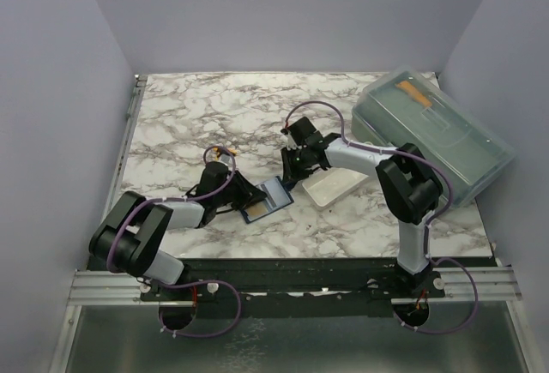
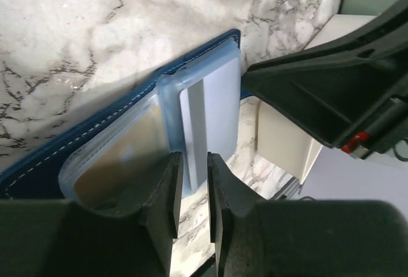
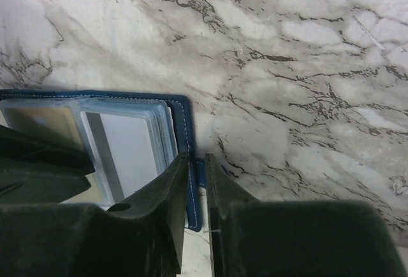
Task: Put the credit cards into the card holder
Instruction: Insert the credit card into the card holder.
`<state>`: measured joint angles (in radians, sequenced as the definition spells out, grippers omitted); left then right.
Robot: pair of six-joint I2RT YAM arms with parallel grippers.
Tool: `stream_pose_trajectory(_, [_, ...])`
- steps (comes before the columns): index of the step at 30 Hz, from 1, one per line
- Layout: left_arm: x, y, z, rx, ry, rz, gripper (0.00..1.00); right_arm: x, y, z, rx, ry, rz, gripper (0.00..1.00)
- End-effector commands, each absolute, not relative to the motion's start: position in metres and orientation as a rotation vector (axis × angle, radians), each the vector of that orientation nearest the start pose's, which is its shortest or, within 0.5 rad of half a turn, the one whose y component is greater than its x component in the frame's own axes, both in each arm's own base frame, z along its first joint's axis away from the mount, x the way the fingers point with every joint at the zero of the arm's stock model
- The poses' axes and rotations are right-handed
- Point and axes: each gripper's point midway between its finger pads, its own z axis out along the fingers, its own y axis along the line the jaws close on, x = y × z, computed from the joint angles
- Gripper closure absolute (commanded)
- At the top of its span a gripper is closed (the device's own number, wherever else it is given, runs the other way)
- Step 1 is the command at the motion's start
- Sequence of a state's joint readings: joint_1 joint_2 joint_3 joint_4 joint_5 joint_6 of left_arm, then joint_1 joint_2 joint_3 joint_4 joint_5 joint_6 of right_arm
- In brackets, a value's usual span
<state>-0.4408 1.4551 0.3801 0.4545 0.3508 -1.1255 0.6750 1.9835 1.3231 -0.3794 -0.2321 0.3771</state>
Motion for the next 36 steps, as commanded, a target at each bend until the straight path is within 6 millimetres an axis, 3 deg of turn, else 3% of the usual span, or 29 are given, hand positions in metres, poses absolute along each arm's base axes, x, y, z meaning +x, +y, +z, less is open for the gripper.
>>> stream_pose_trajectory(1, [0.263, -0.226, 0.035, -0.560, 2.383, -1.137, 0.74, 0.307, 0.320, 0.045, -0.504, 2.662, 0.676, 0.78])
stream_pose_trajectory(8, [0.252, -0.213, -0.001, -0.640, 2.475, -1.019, 0.78, 0.296, 0.338, 0.070, -0.499, 2.596, 0.965, 0.72])
stream_pose_trajectory(14, [0.246, -0.203, -0.019, -0.669, 2.530, -0.919, 0.81, 0.291, 0.341, 0.063, -0.482, 2.605, 1.058, 0.59])
stream_pose_trajectory(17, [0.244, -0.197, -0.024, -0.678, 2.546, -0.873, 0.83, 0.291, 0.337, 0.055, -0.466, 2.617, 1.061, 0.52])
stream_pose_trajectory(22, [0.239, -0.191, -0.030, -0.691, 2.568, -0.833, 0.87, 0.291, 0.331, 0.046, -0.450, 2.634, 1.076, 0.50])
stream_pose_trajectory(29, [0.240, -0.192, -0.032, -0.690, 2.577, -0.831, 0.88, 0.286, 0.335, 0.057, -0.487, 2.604, 1.141, 0.51])
stream_pose_trajectory(33, [0.239, -0.192, -0.034, -0.691, 2.583, -0.829, 0.88, 0.286, 0.328, 0.062, -0.501, 2.598, 1.057, 0.47])
stream_pose_trajectory(36, [0.240, -0.192, -0.033, -0.689, 2.581, -0.833, 0.89, 0.281, 0.331, 0.068, -0.517, 2.592, 1.105, 0.46])
